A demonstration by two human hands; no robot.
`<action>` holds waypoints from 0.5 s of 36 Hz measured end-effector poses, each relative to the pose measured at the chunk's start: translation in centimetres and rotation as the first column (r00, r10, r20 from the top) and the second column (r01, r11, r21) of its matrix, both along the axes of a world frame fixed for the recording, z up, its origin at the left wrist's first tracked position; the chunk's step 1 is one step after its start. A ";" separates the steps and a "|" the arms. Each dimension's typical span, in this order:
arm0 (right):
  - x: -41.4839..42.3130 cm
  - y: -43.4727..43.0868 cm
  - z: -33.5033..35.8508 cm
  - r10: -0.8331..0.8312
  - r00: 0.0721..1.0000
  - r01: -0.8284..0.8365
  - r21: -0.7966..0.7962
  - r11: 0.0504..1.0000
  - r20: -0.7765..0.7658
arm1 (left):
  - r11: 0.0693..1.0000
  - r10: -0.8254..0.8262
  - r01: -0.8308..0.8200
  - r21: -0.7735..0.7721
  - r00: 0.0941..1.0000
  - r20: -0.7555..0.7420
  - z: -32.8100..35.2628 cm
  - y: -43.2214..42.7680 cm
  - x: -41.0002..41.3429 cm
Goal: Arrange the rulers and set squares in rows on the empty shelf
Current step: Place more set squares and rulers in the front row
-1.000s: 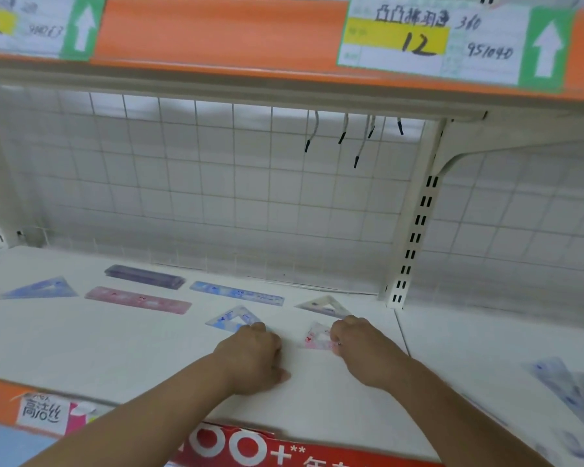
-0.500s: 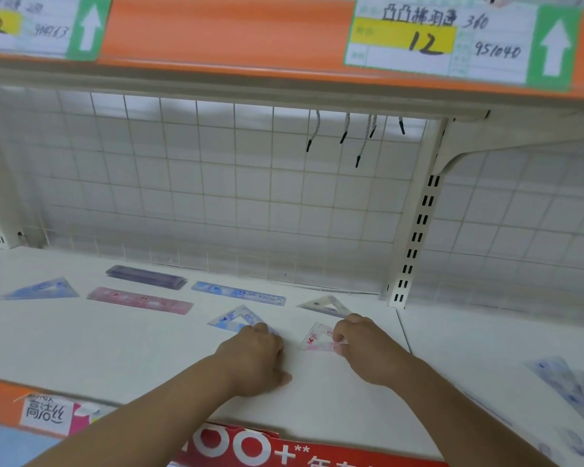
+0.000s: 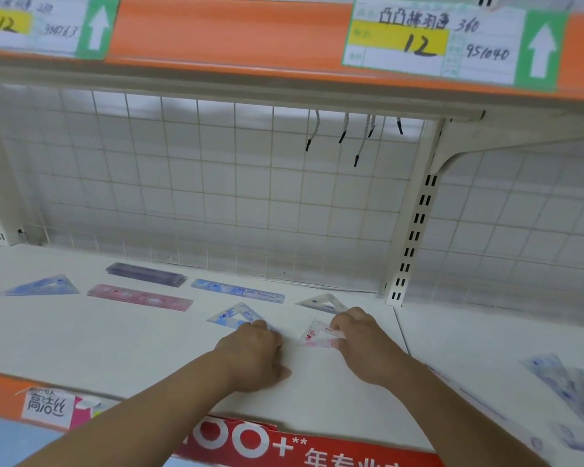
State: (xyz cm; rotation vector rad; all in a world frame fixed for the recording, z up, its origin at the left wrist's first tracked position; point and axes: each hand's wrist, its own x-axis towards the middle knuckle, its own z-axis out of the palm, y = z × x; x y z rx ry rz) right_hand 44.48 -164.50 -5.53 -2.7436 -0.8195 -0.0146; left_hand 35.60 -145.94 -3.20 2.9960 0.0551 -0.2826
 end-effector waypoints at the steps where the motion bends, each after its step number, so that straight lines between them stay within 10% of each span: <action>1: -0.1 -0.1 0.1 -0.001 1.000 0.001 0.002 1.000 0.008 | 1.000 0.003 -0.003 -0.003 1.000 0.005 0.0 -0.1 0.0; 18: -4.3 -1.8 1.9 -0.137 0.987 0.135 0.030 0.990 0.086 | 0.996 -0.086 0.088 -0.031 0.995 0.058 2.5 -1.0 -1.2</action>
